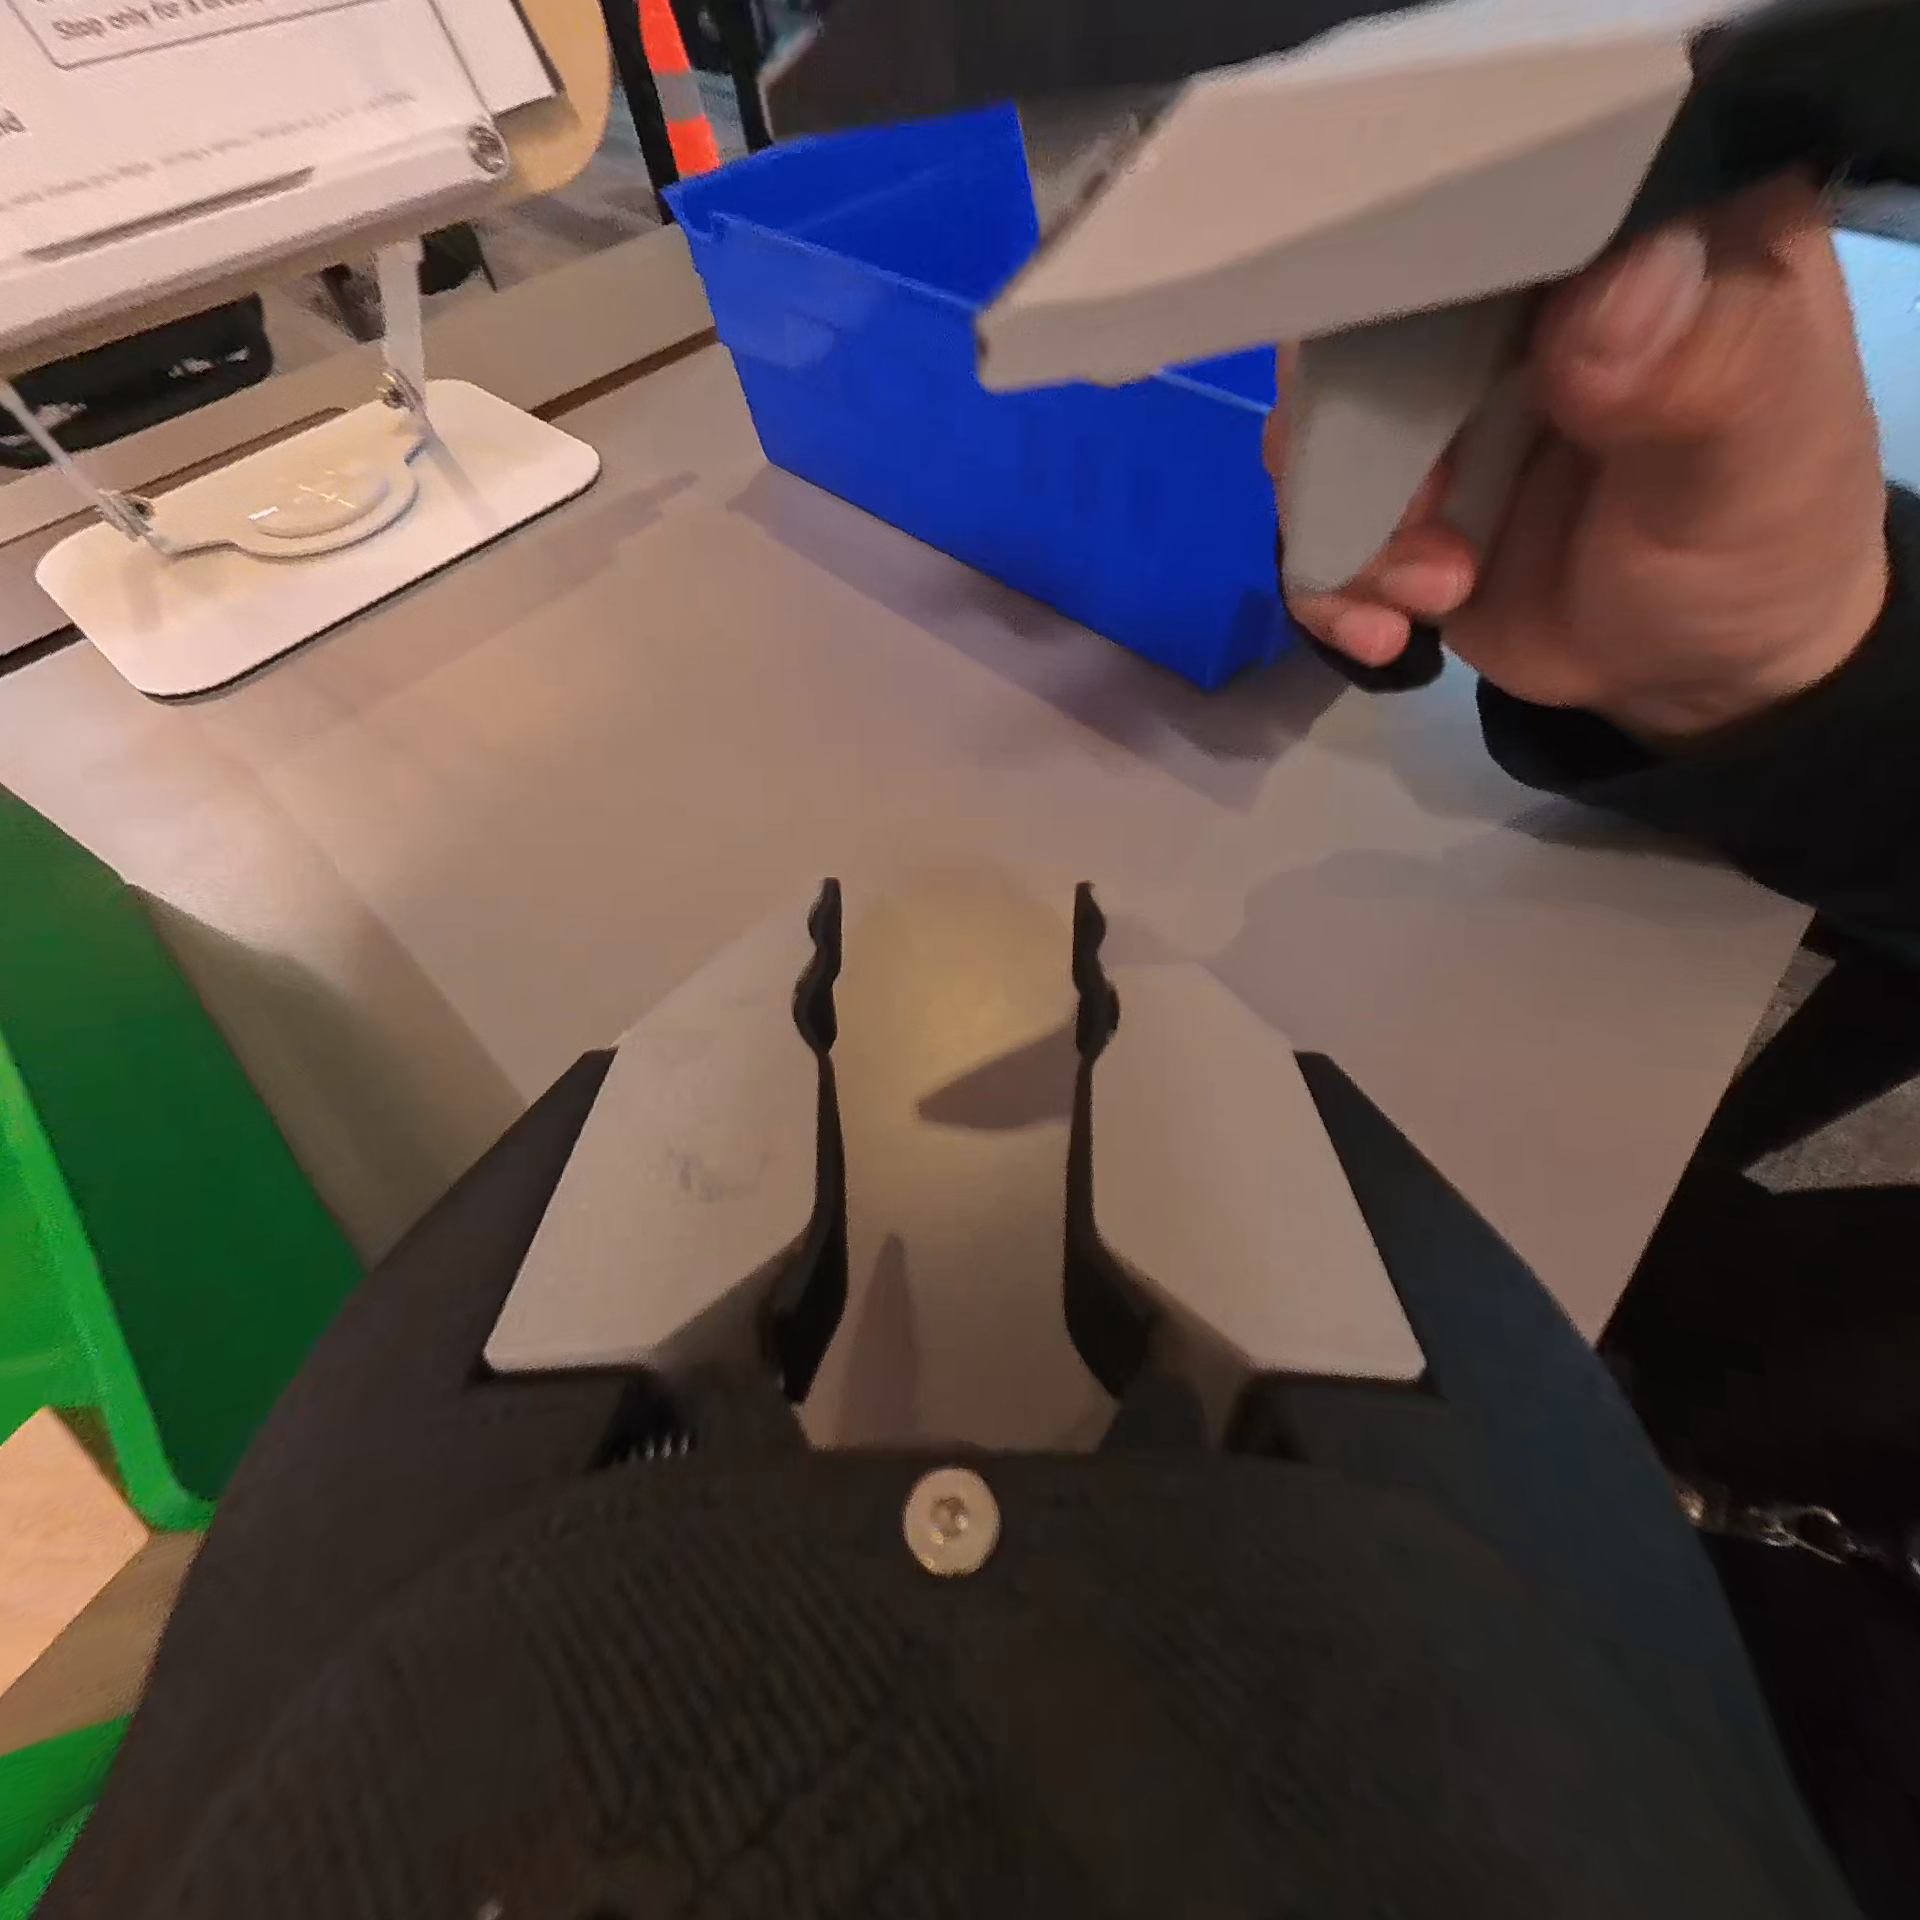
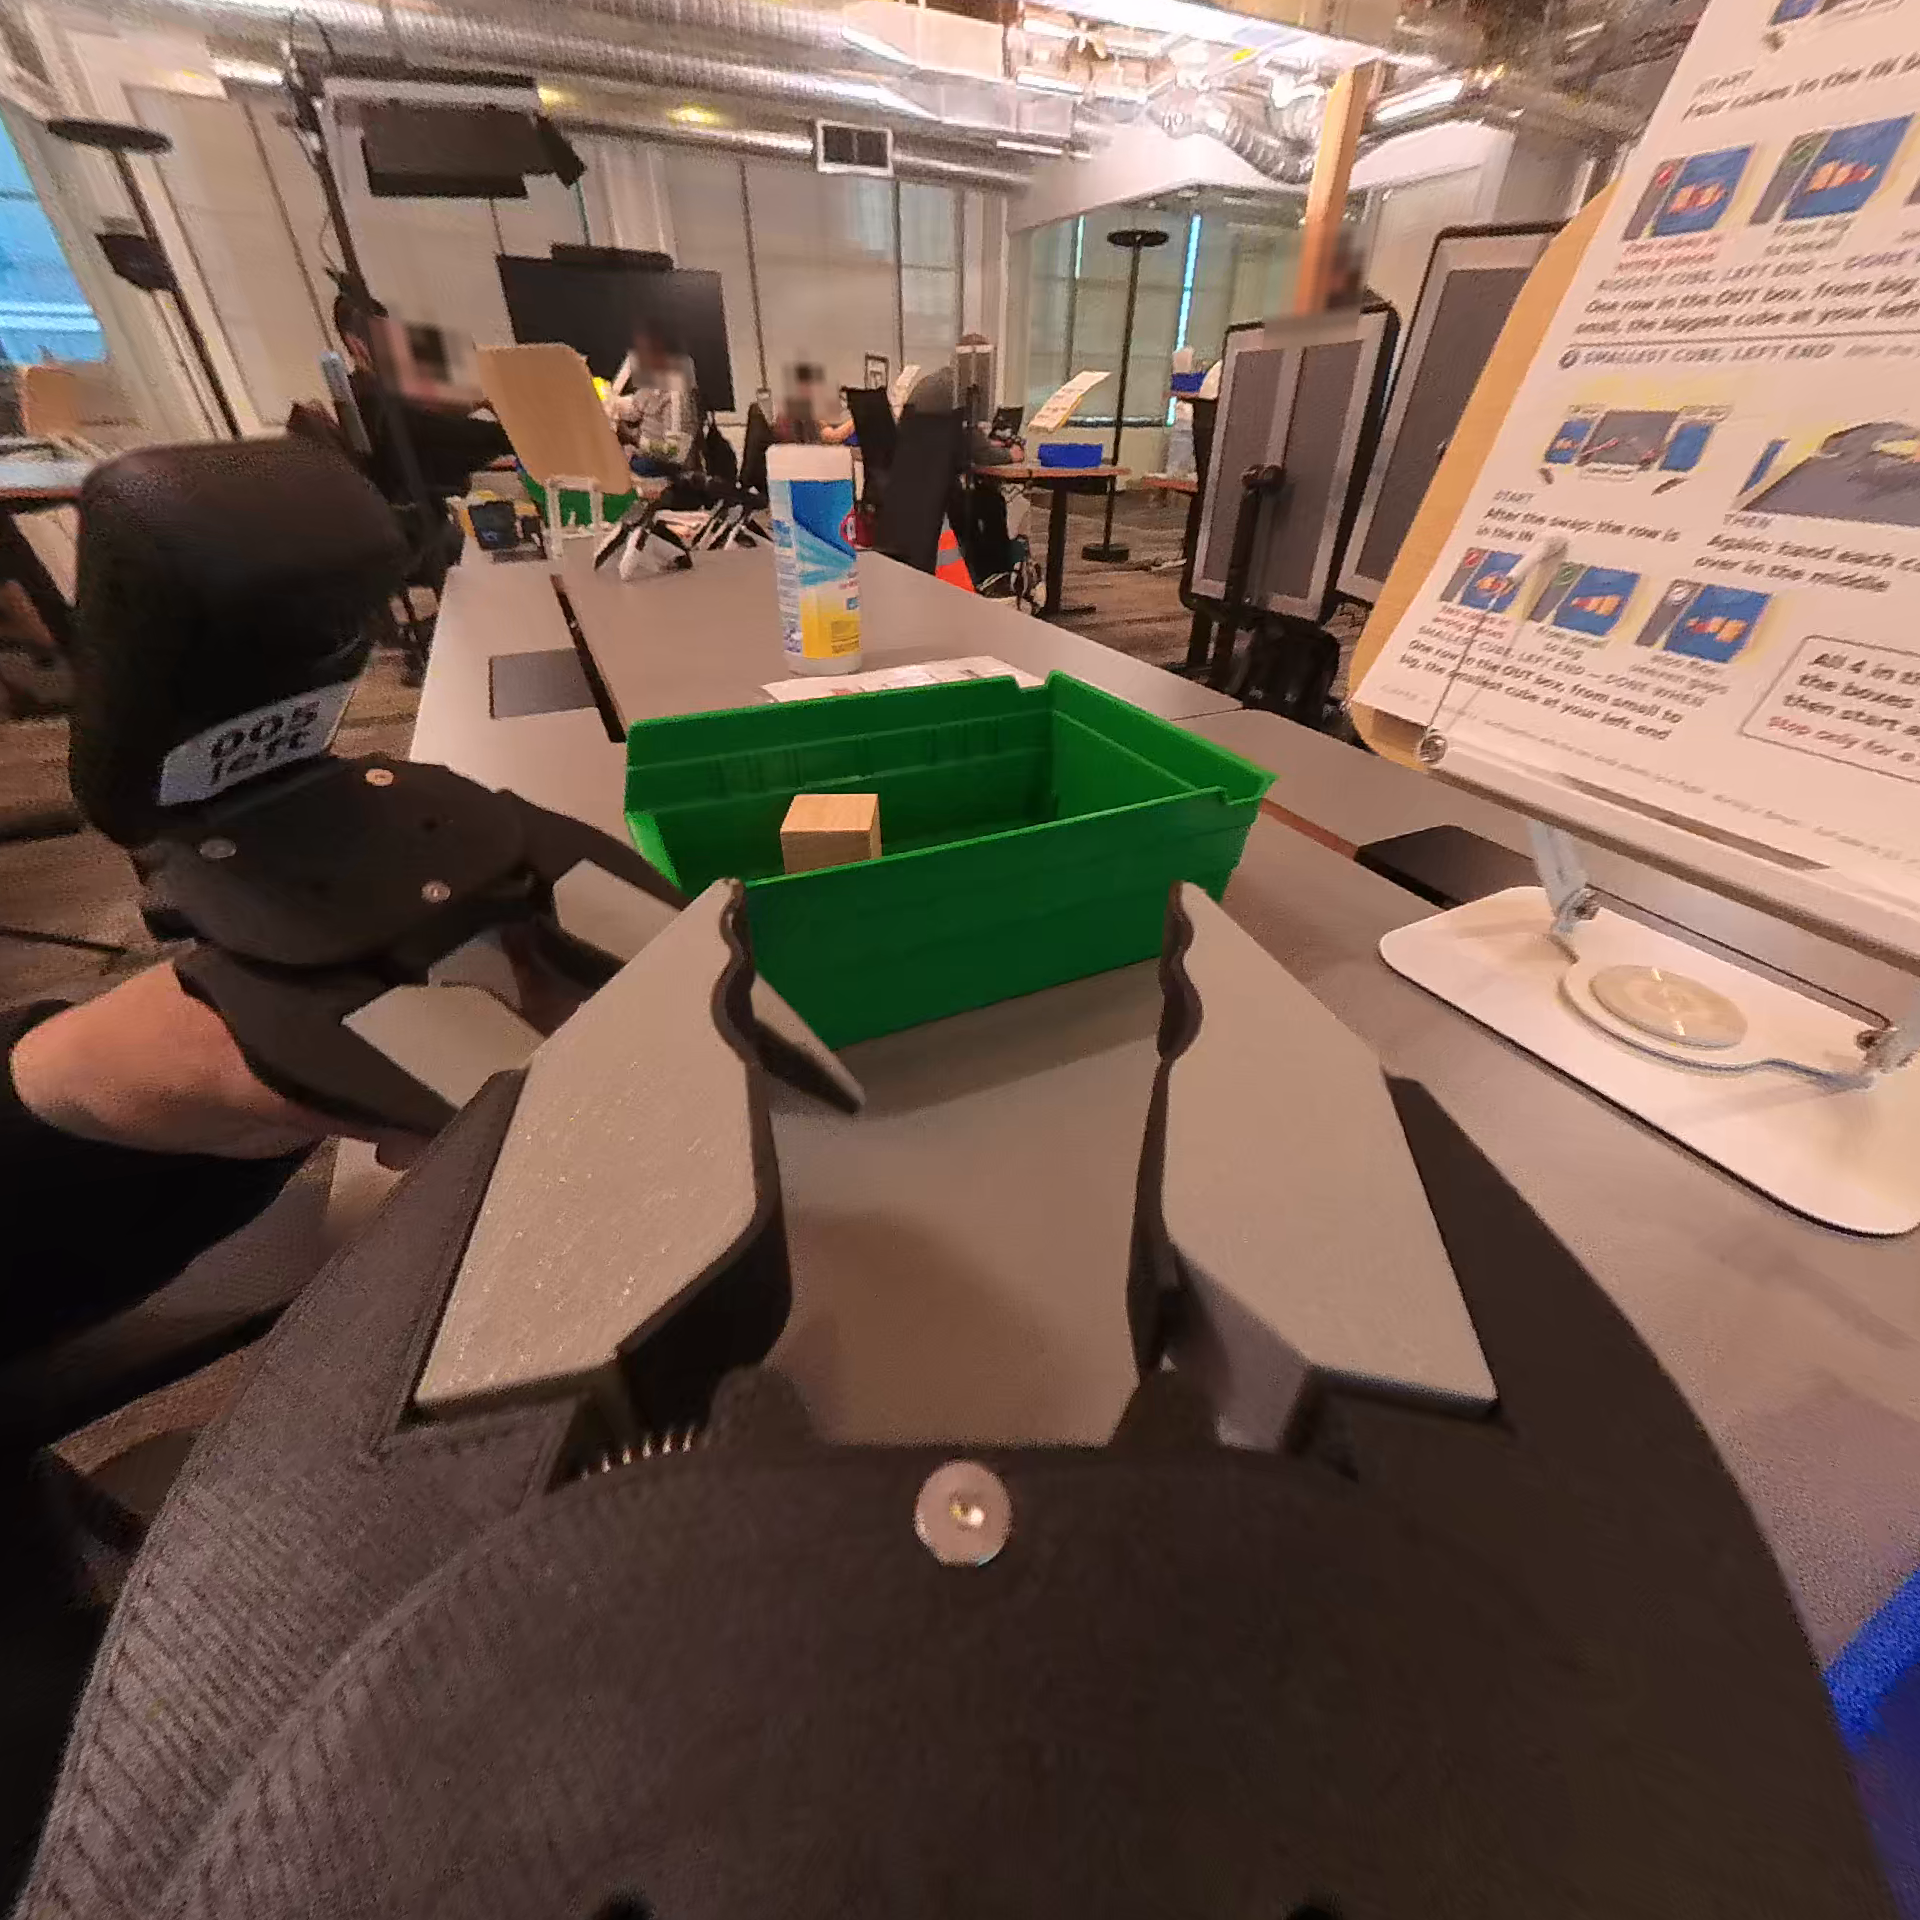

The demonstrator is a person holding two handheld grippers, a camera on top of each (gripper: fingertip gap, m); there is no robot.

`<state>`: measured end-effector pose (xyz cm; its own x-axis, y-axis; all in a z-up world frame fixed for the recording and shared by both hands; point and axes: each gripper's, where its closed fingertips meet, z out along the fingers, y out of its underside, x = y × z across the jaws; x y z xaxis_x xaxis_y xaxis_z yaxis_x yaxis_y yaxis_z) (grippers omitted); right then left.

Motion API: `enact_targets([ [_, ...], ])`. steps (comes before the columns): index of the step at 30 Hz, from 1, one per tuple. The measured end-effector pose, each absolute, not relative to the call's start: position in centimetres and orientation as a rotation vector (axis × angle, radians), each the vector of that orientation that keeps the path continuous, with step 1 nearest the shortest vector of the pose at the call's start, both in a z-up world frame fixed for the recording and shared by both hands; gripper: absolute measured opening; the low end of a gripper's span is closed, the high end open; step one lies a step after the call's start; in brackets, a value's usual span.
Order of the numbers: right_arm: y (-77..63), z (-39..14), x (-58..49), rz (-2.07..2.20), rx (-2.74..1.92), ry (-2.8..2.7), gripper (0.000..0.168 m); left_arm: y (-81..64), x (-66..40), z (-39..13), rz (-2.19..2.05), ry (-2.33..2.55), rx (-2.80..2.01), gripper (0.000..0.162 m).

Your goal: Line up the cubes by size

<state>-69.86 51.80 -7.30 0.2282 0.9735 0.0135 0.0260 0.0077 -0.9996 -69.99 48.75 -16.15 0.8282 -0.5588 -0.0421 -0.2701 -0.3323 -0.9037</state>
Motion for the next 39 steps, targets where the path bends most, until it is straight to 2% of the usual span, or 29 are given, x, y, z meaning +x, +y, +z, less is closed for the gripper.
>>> enact_targets([
  [3,51.6,-7.9,-70.2,0.979,-1.294,-1.091,0.076,48.5,-71.0,-15.9,-0.308,0.615,-1.944,0.046],
  [6,50.7,-8.3,-70.7,1.063,-1.307,-1.111,0.065,47.7,-72.5,-14.8,-0.266,0.599,-1.917,0.047],
  [14,51.0,-8.9,-70.8,1.09,-1.332,-1.105,0.066,47.2,-76.6,-12.0,-0.262,0.497,-1.871,0.046],
  [27,50.1,-8.4,-70.8,1.175,-1.28,-1.127,0.067,46.5,-81.2,-10.5,-0.272,0.389,-1.828,0.045],
  [34,50.8,-9.2,-71.0,1.155,-1.321,-1.12,0.064,45.9,-87.8,-9.3,-0.221,0.174,-1.853,0.041],
  [39,51.3,-10.0,-71.2,1.153,-1.358,-1.121,0.062,47.1,-91.7,-11.0,-0.178,0.169,-2.037,0.056],
])
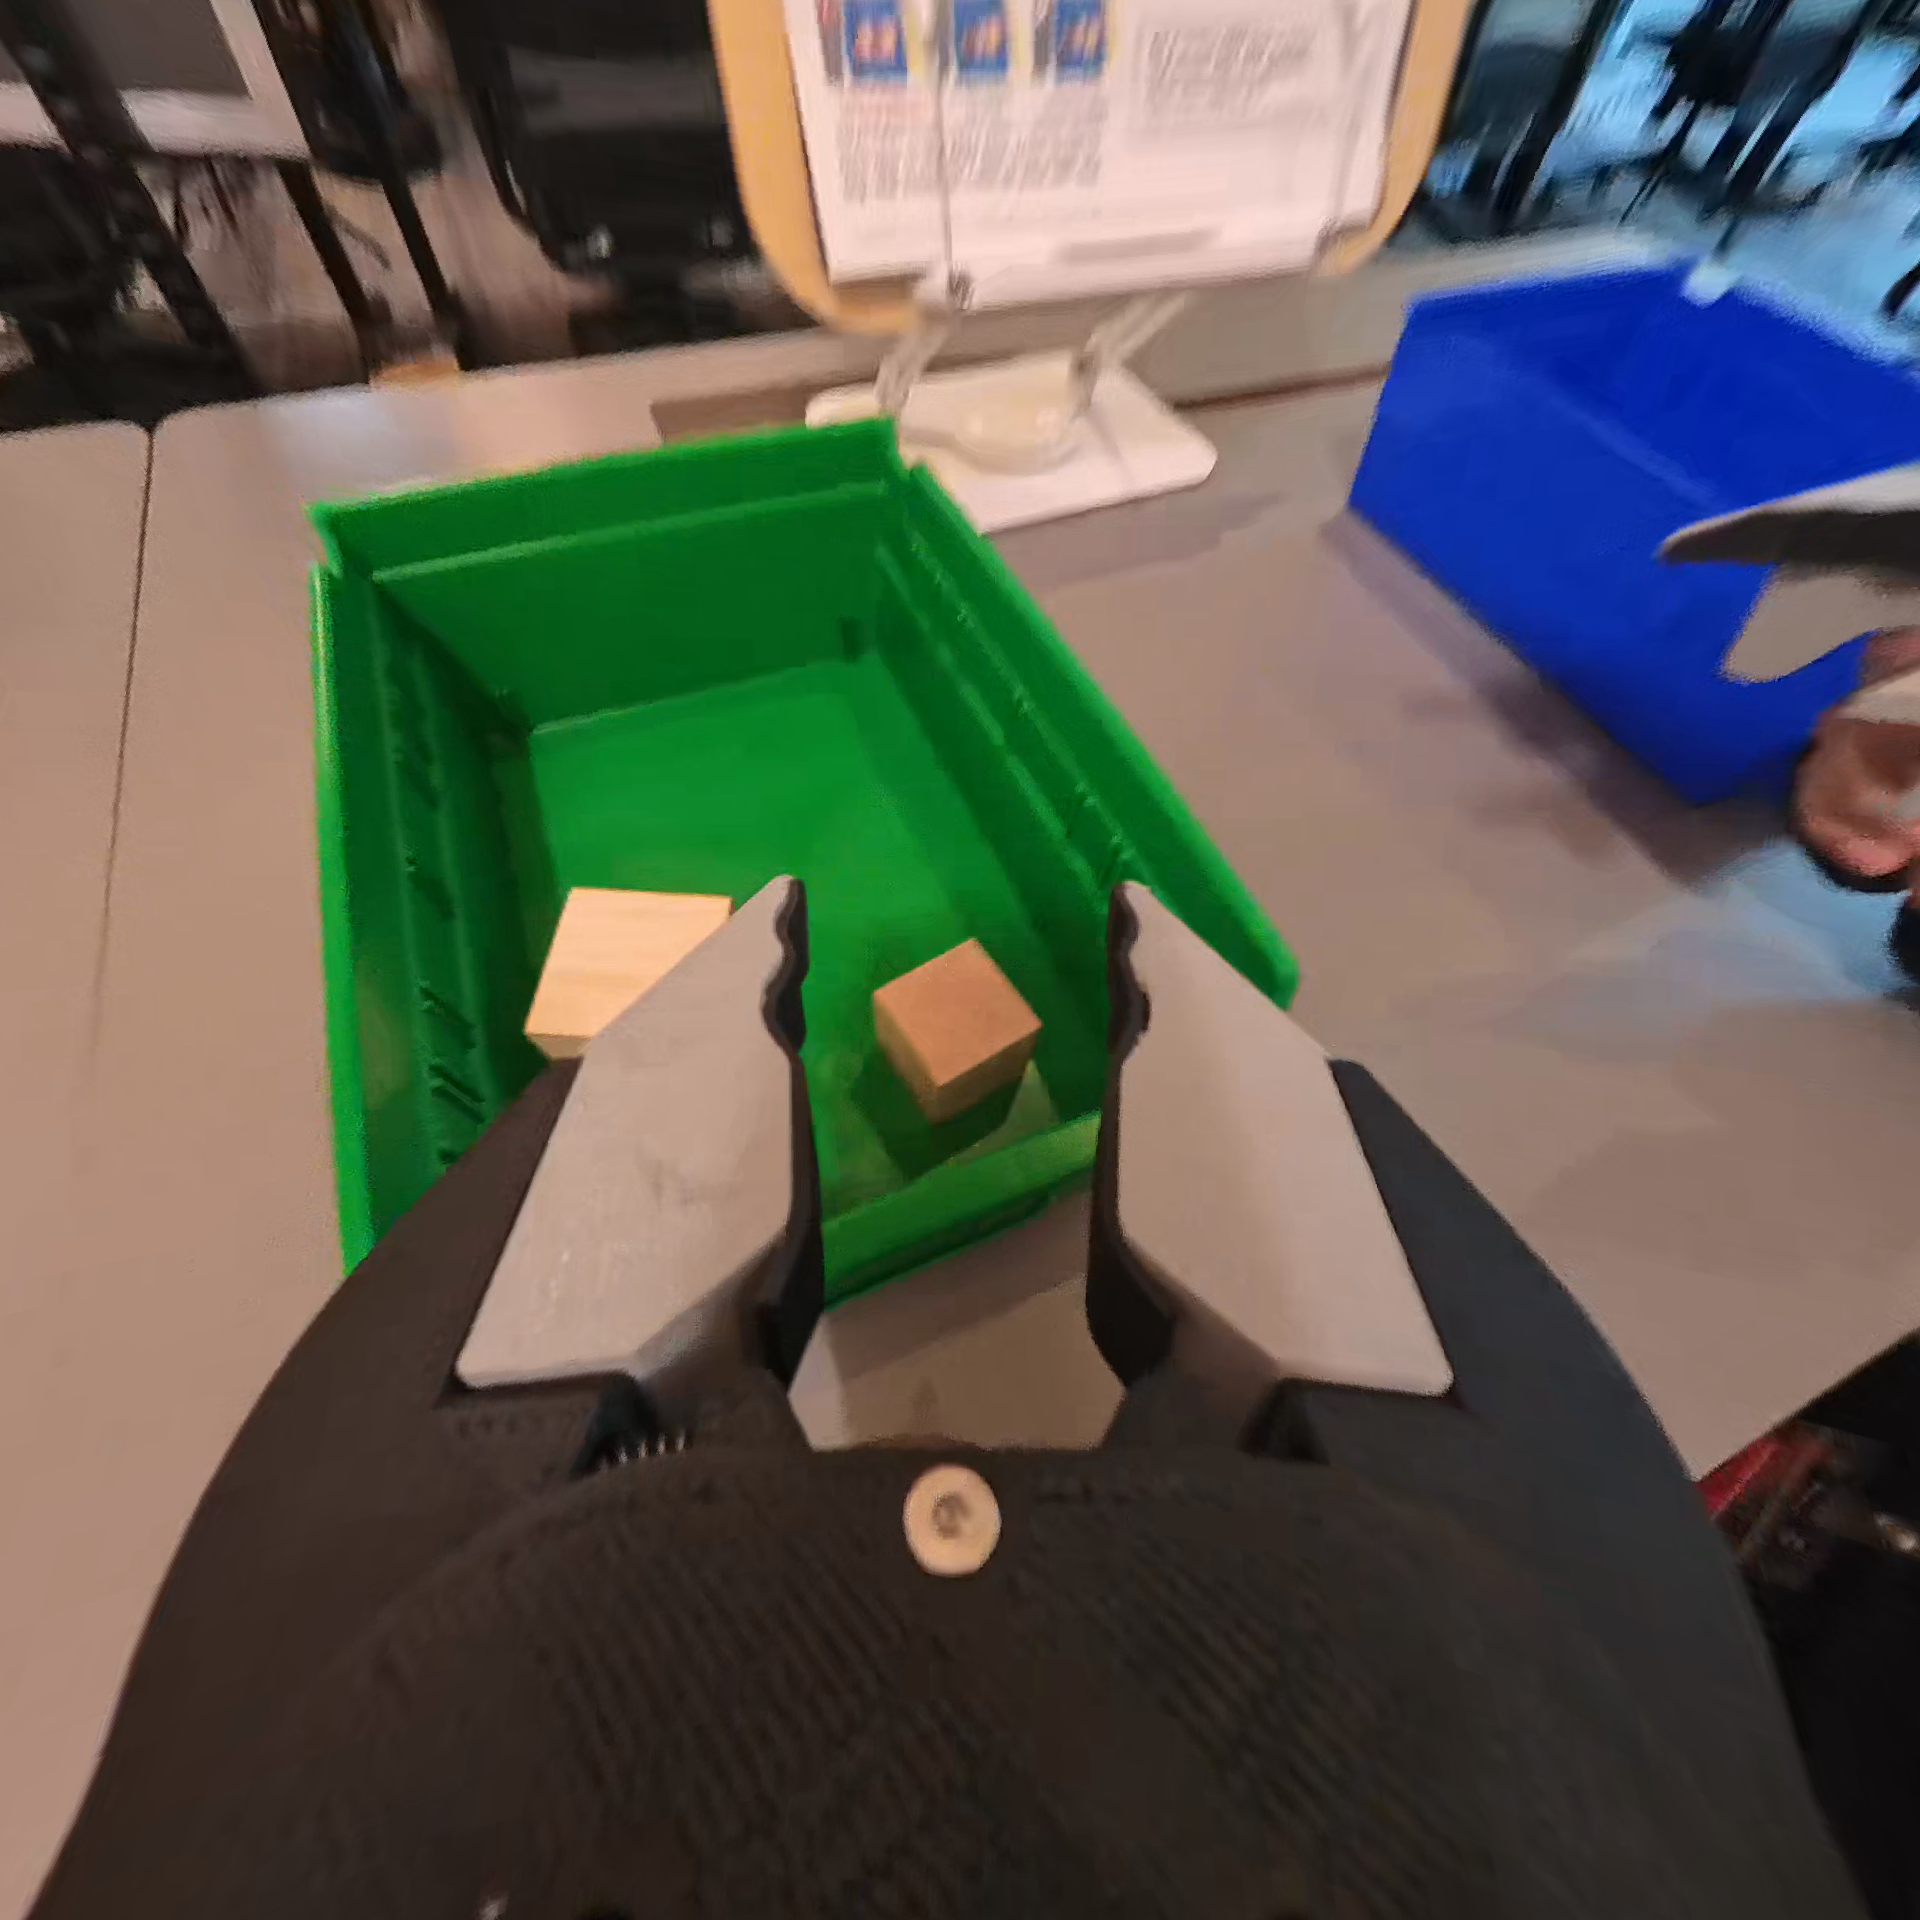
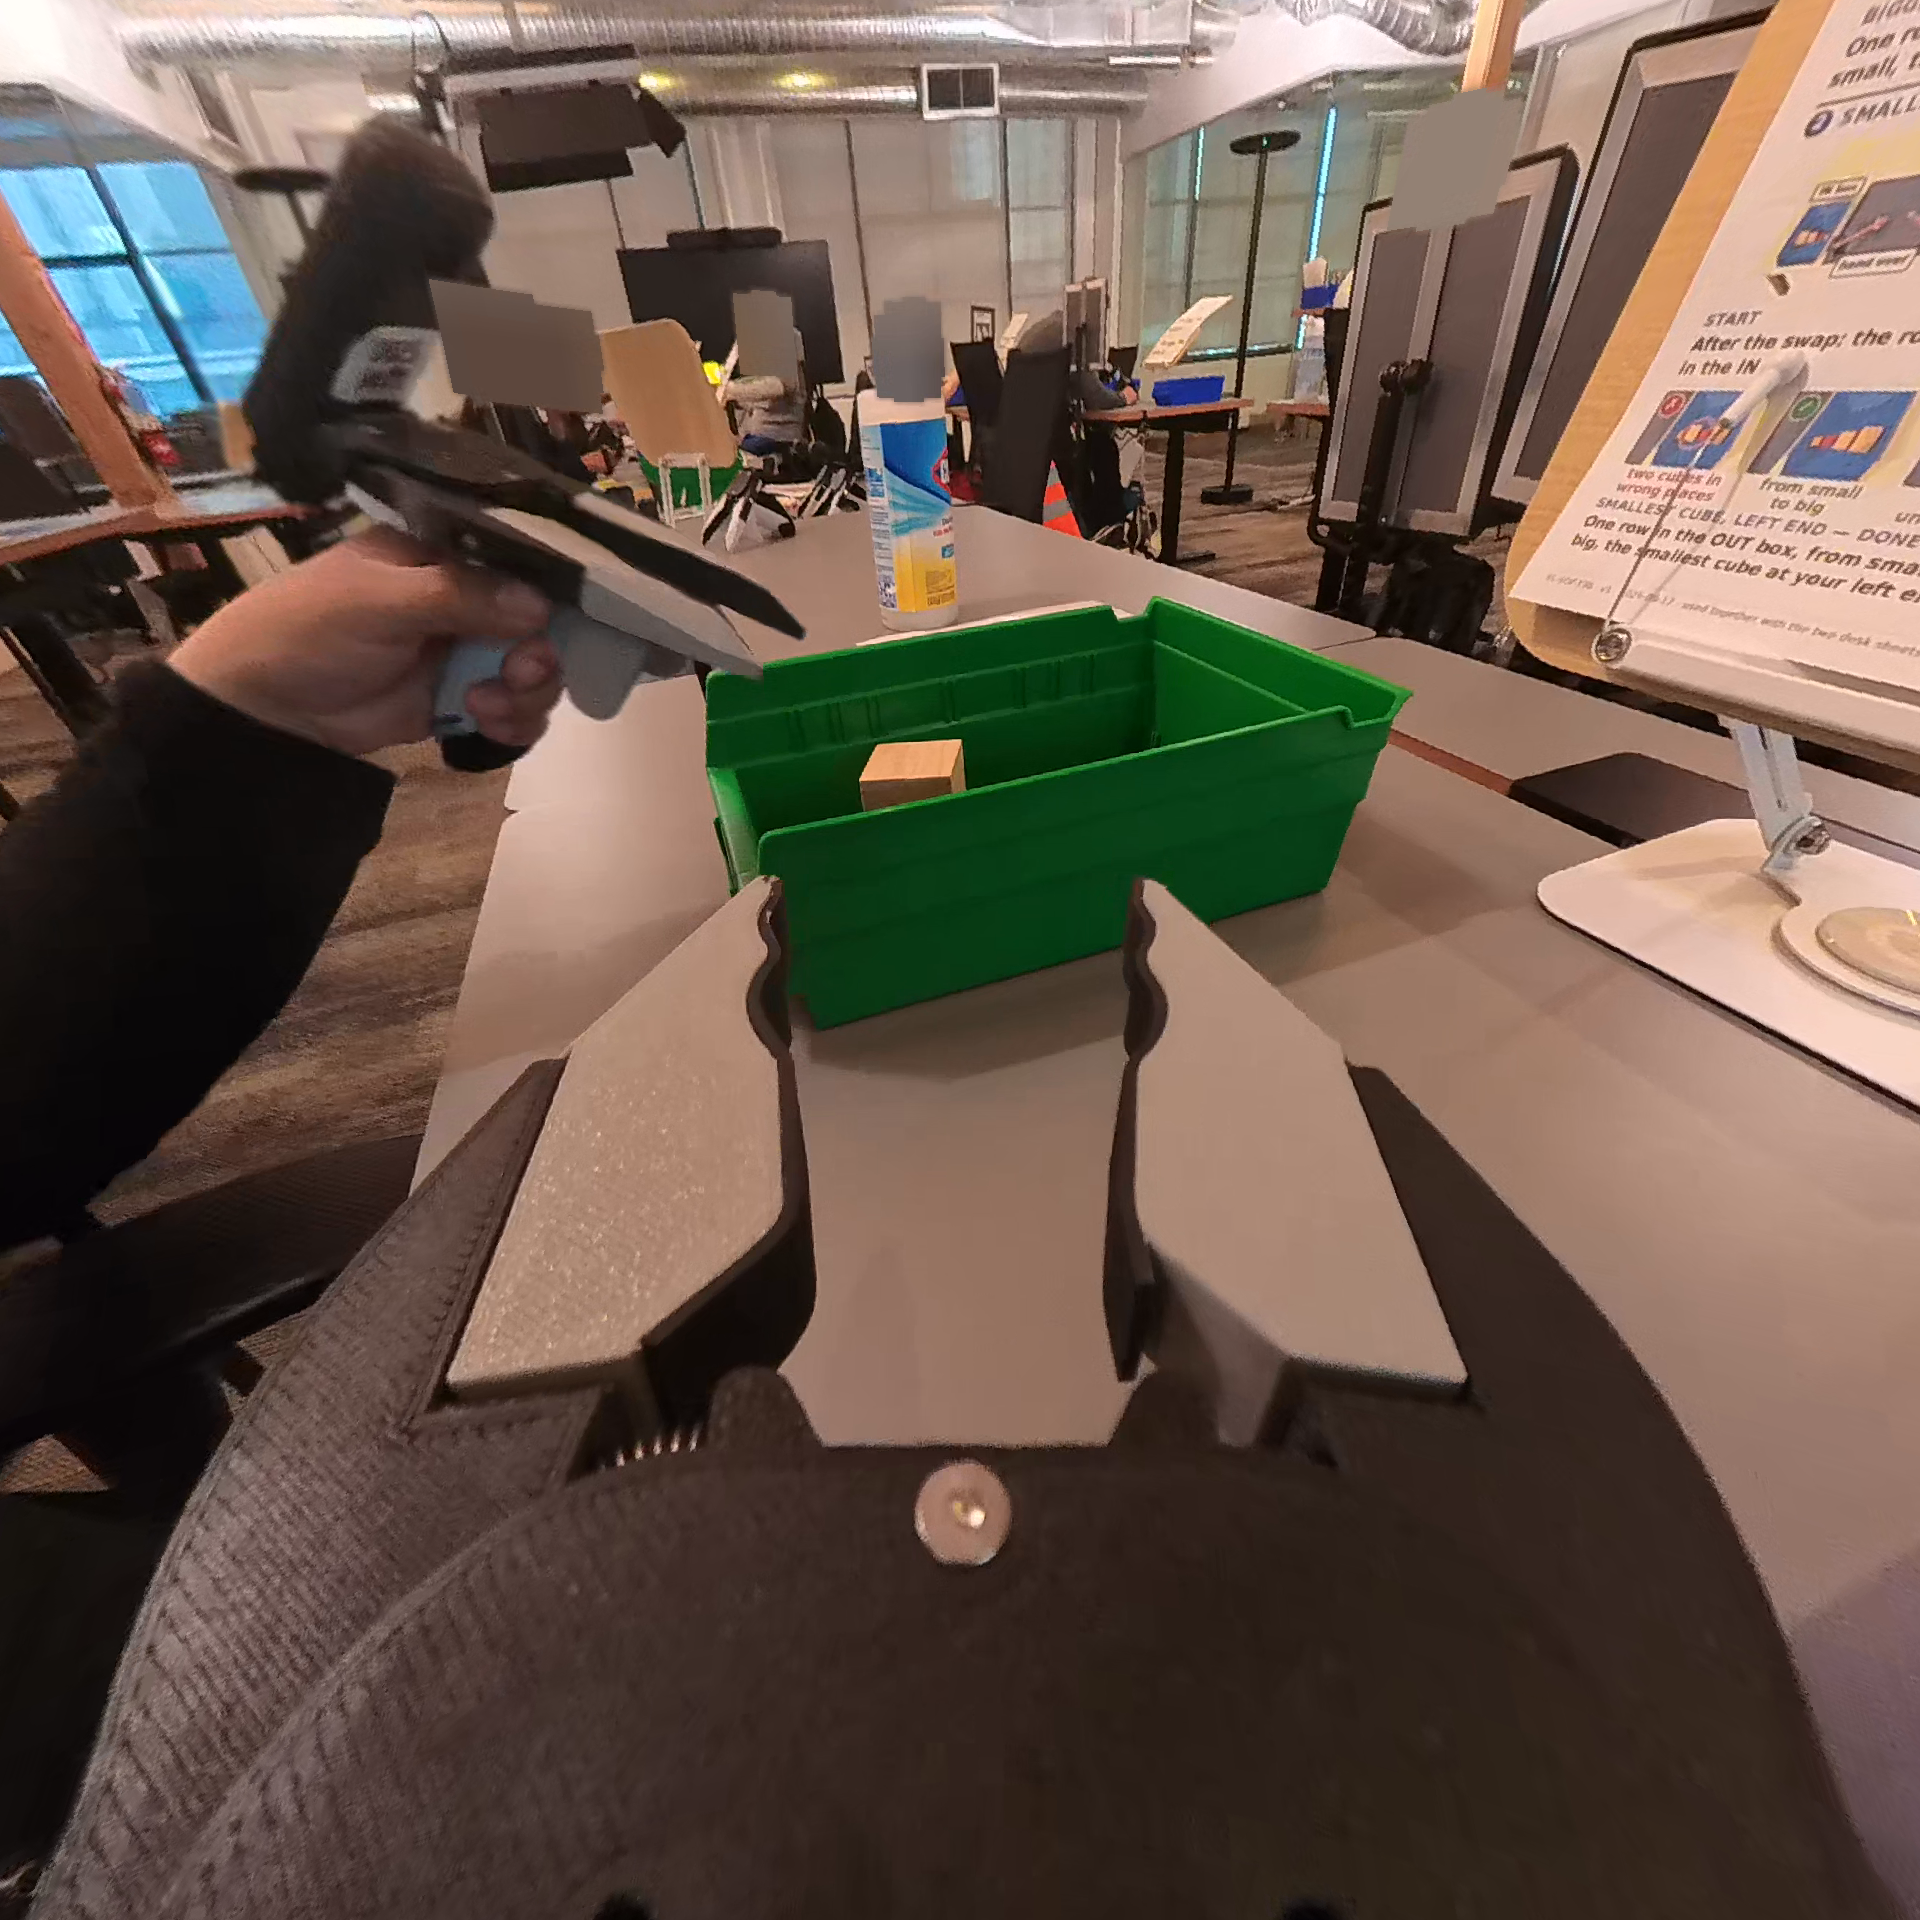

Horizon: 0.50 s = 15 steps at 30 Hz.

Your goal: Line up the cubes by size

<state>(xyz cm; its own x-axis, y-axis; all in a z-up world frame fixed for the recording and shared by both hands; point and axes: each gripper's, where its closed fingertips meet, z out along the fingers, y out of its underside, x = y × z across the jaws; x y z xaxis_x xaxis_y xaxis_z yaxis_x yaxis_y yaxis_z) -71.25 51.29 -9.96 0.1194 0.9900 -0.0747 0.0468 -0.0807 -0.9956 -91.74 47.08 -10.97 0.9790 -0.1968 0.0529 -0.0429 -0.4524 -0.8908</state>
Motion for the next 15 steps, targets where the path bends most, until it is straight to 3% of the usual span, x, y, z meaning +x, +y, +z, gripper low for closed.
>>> enact_targets([
  [7,51.2,-10.1,-71.4,1.119,-1.353,-1.137,0.062,49.4,-91.3,-16.1,-0.259,0.285,-2.363,0.059],
  [15,50.9,-9.7,-71.3,1.095,-1.334,-1.138,0.06,50.0,-91.1,-20.5,-0.023,0.22,-2.51,0.07],
])
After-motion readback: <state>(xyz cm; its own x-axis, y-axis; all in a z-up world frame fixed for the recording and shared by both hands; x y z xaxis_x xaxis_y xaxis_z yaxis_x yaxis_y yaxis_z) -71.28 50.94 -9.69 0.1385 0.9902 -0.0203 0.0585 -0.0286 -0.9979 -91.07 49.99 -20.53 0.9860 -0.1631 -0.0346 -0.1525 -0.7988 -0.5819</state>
